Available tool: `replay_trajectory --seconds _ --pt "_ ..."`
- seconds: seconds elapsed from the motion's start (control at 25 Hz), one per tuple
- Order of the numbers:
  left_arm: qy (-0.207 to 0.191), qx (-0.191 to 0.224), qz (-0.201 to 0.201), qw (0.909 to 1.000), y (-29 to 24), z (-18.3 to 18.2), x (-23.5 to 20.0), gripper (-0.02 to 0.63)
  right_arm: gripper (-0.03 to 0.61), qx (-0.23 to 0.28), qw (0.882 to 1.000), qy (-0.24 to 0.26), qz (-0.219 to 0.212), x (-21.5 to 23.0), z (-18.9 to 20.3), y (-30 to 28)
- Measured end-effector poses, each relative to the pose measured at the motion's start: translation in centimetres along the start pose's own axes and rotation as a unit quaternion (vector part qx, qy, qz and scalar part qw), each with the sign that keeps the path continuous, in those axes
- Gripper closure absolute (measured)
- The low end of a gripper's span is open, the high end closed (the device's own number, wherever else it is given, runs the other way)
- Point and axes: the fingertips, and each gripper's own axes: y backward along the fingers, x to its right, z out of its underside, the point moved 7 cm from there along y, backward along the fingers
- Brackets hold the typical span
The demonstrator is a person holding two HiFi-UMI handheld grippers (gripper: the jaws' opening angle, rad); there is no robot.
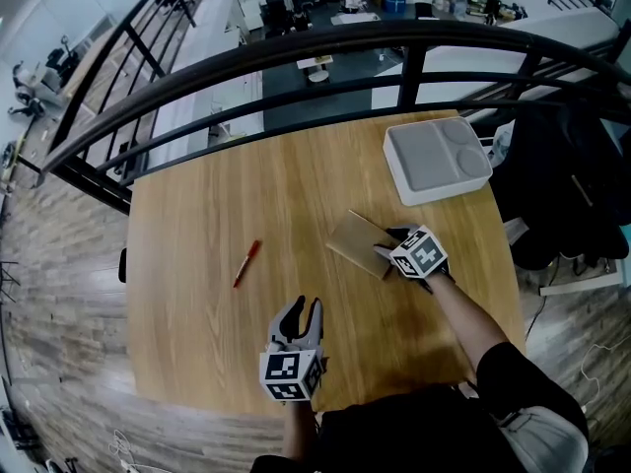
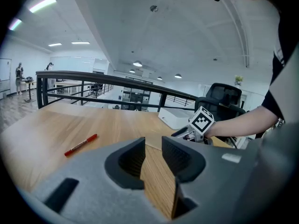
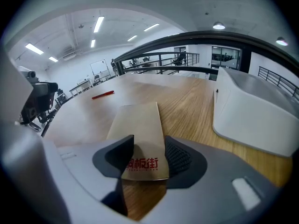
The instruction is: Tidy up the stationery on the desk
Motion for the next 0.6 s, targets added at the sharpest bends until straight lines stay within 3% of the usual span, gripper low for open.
replay_trajectory --seconds 0.6 --pt "0.005 -0.032 0.012 0.9994 -0.1 2.1 -1.3 0.499 0.365 0.004 0.998 -0.045 0.034 -3.9 1.9 0.6"
